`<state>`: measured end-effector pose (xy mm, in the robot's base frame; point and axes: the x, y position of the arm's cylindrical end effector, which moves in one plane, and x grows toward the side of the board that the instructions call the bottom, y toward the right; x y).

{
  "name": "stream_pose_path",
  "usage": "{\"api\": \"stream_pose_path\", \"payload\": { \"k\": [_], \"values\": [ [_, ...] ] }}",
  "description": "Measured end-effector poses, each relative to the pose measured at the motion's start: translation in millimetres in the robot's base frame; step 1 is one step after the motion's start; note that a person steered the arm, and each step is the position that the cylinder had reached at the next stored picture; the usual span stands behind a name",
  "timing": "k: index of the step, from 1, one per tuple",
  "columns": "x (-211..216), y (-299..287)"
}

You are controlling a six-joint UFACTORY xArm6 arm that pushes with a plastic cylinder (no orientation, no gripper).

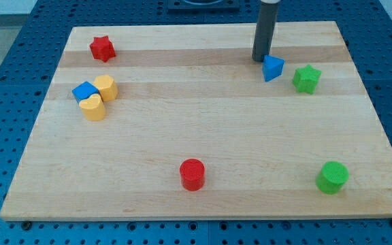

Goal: Push the blue triangle towards down and left

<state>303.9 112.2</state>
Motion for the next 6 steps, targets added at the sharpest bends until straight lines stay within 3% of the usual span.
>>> {"api": "stream_pose_path", "payload": {
  "k": [2, 3, 6],
  "values": [
    [-12, 8],
    [-18, 42],
    [41, 42]
  ]
}}
